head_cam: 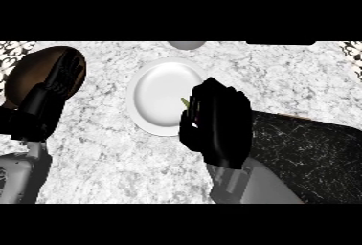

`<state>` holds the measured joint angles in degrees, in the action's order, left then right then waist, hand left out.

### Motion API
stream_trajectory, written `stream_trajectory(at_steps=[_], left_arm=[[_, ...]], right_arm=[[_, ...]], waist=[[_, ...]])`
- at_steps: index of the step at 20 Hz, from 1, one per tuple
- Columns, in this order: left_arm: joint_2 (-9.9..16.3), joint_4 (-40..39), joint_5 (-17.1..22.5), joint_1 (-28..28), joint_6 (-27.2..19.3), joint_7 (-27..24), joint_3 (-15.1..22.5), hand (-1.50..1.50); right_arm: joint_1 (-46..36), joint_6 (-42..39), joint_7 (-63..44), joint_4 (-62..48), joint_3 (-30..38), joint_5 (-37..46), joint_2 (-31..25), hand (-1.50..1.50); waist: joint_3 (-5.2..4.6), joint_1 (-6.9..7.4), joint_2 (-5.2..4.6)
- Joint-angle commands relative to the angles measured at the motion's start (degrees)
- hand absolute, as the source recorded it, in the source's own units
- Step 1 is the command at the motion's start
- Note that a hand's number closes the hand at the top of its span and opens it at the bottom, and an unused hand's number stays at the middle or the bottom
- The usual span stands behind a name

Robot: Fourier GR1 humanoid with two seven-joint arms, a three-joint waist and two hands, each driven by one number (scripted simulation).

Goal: Pick the eggplant from the tray and place it in the plate

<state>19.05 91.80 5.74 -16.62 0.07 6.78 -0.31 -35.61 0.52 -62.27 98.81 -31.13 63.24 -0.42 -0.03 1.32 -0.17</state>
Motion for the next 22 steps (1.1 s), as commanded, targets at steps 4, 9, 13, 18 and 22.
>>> stream_trajectory(at_steps=[4,9,13,18,22], left_arm=[[-0.4,-1.6,0.9,-2.6,1.6,0.2,-0.4,0.0],[-1.2,2.1,-0.2,0.8,1.1,0.4,0.8,0.0],[-0.2,-2.3,-0.6,-0.9,2.1,-2.3,-0.9,0.0],[-0.8,-0.3,0.6,-2.9,2.7,1.1,-0.2,0.0],[-1.2,-0.9,0.6,-4.0,2.7,0.9,-0.3,0.0]], right_arm=[[-14.7,12.5,-5.8,-19.5,2.7,-10.4,0.4,1.5],[-18.9,21.5,-3.2,-35.2,1.8,-12.6,0.4,1.5],[-24.5,23.2,3.6,-48.5,5.2,-17.3,0.4,1.5],[-26.2,29.8,8.1,-58.6,5.5,-24.0,0.4,1.5],[-27.2,33.6,11.7,-64.2,8.0,-29.3,0.4,-1.5]], waist=[[-0.02,1.13,-0.35],[-0.01,2.12,-0.3],[-0.03,2.2,-0.75],[0.03,3.63,-1.05],[0.05,4.26,-1.4]])
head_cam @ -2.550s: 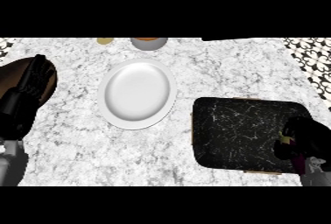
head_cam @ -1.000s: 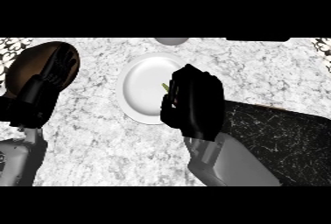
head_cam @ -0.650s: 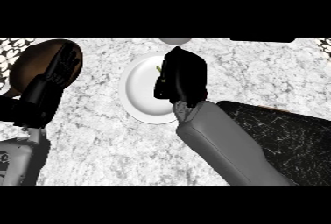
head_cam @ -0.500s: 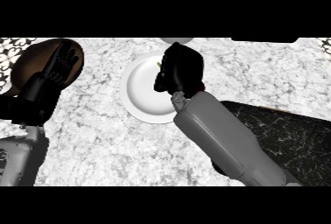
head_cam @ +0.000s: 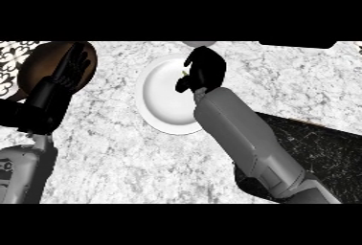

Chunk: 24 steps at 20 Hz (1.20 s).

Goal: Pick the eggplant from the tray and place it in the plate

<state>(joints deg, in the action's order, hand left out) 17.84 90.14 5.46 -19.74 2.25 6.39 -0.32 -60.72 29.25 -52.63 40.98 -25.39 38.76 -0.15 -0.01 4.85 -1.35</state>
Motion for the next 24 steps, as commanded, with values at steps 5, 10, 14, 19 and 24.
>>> stream_trajectory(at_steps=[5,10,14,19,24], left_arm=[[-1.5,-0.9,-0.9,-3.7,-0.6,0.8,1.0,0.0],[-1.5,-0.5,-1.5,-1.3,-0.3,-0.4,1.4,0.0],[-0.8,-3.6,-0.5,-2.2,0.9,-2.0,-0.3,0.0],[-2.2,-1.3,-2.0,0.7,-0.7,-1.2,0.7,0.0],[1.2,-0.9,0.6,3.7,1.7,-2.0,-4.2,0.0]], right_arm=[[-2.3,10.8,10.3,-6.2,1.7,-12.2,0.1,-1.5],[-1.5,22.7,15.8,-5.7,1.5,-14.6,0.1,-1.5],[-2.5,28.0,19.6,-4.2,4.4,-19.7,0.1,-1.5],[-1.7,31.7,22.8,-1.3,3.4,-25.9,0.1,-1.5],[5.3,32.4,30.7,4.0,7.6,-26.8,0.1,-1.5]], waist=[[0.09,1.69,-0.68],[0.08,1.92,-0.32],[0.05,0.75,-0.35],[0.04,-1.18,0.7],[0.03,-3.91,1.22]])
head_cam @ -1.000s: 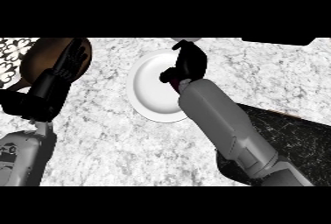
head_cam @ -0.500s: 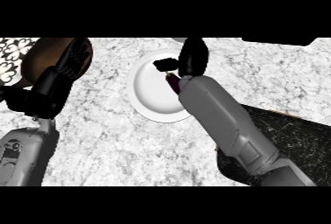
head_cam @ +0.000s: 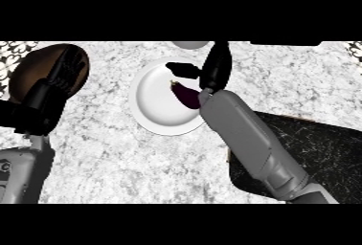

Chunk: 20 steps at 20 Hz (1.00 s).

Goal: Pick the eggplant from the tray and place it in the plate

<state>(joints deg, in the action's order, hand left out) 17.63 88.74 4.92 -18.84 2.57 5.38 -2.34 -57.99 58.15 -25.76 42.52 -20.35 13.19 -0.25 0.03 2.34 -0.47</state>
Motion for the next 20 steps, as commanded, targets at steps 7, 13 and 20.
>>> stream_trajectory(at_steps=[7,13,20], left_arm=[[1.2,3.6,0.3,6.8,1.4,-1.0,-2.7,0.0],[-0.6,-1.7,-1.7,2.3,0.1,-2.3,-2.8,0.0],[1.7,0.5,1.1,0.8,3.8,1.7,-5.7,0.0]], right_arm=[[23.4,-1.0,5.7,24.5,-1.4,0.5,-5.3,-1.5],[36.5,-7.0,3.8,41.9,-2.6,1.1,-13.7,-1.5],[47.3,-11.2,4.0,53.5,0.6,2.1,-18.3,-1.5]], waist=[[-0.03,-3.04,0.9],[-0.05,-3.65,0.67],[-0.03,-2.76,0.52]])
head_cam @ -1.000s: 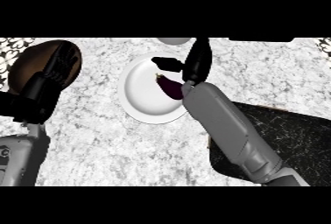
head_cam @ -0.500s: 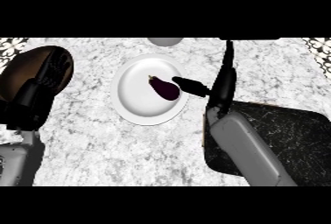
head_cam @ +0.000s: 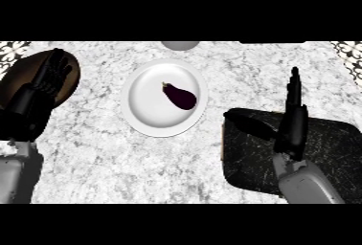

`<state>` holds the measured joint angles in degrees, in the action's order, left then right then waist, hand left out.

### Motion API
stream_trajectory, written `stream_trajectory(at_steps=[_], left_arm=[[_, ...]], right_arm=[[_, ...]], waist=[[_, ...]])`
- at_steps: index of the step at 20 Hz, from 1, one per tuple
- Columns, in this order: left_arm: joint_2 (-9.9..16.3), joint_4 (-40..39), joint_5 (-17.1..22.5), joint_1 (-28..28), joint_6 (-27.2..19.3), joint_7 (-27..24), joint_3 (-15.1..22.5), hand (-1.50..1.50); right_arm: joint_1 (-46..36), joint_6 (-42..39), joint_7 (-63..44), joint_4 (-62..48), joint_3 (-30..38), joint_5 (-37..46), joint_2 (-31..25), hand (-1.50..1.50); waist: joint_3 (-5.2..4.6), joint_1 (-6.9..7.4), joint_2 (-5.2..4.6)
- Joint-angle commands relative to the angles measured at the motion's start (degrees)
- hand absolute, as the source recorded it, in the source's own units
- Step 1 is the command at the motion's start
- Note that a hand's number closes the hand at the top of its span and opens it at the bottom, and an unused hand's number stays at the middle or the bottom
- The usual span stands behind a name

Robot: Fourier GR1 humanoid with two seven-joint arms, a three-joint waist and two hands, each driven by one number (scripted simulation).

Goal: Pick the eggplant from the tray and place it in the plate

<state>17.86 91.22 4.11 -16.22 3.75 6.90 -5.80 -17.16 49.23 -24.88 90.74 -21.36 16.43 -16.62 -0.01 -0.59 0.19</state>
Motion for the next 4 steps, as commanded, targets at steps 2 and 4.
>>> stream_trajectory(at_steps=[2,4], left_arm=[[-2.2,-2.2,-3.8,-0.9,-1.3,-2.9,1.3,0.0],[-1.9,3.9,-1.2,2.5,-0.1,1.4,0.7,0.0]], right_arm=[[4.2,-3.5,5.9,-0.6,4.7,-1.1,-0.5,-1.5],[9.9,-2.4,0.3,8.6,1.9,5.5,-2.7,-1.5]], waist=[[0.02,0.46,-0.21],[-0.01,0.35,-0.04]])
